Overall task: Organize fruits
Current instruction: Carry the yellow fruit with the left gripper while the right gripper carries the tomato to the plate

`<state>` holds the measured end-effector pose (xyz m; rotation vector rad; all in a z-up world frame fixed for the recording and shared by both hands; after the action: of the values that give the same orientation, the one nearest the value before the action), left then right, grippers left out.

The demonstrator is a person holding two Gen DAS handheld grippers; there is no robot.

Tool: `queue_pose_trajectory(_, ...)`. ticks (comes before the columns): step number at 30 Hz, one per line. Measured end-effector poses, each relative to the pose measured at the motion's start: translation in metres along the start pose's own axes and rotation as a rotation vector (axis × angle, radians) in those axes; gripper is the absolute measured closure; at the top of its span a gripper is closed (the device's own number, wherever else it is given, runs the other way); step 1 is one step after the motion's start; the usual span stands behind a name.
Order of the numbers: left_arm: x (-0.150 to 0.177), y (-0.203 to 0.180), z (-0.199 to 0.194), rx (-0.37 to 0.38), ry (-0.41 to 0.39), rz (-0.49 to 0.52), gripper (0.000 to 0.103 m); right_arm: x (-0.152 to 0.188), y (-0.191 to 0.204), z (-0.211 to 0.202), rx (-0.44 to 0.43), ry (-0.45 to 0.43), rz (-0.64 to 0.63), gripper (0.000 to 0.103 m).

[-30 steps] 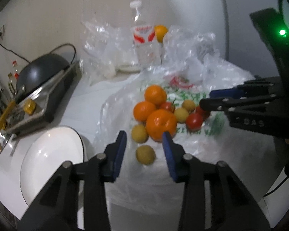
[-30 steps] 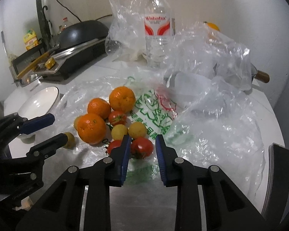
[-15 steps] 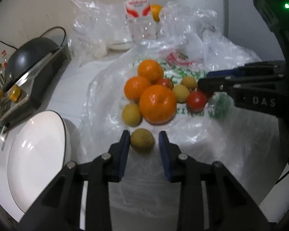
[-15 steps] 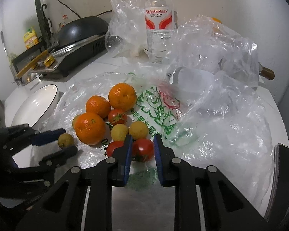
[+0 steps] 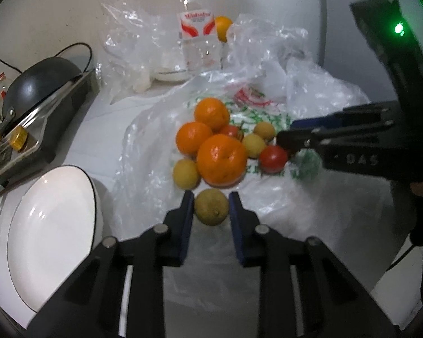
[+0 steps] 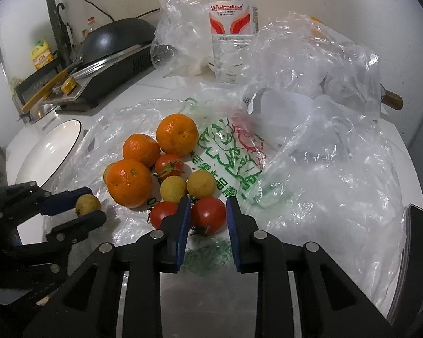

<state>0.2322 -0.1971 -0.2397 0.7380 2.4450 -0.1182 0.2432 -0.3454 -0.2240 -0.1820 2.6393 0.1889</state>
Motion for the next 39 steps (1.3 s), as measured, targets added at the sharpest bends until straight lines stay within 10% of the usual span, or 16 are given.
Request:
queue_pose_trajectory(17, -0.004, 0.003, -0.039, 0.045, -0.113, -0.012, 0.077, 0.007, 0.002, -0.024, 0.006, -0.063, 0.041, 0.074)
queue_pose_trajectory(39, 0.036, 0.066, -0.097, 0.009, -0.233, -0.095, 0.077, 0.01, 0.098, -0.084, 0.043, -0.189, -0.058, 0.074)
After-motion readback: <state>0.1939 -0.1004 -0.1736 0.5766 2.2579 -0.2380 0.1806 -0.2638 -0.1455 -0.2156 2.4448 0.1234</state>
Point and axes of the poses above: each gripper's, at about its wrist camera, not at the fingertips, and z roughly the way its jaws point, y to its left, x to its underside, the point moved 2 cm from there along z, roughly the way its jaws point, and after that the axes turned 13 degrees about y, right-handed, at the moved point
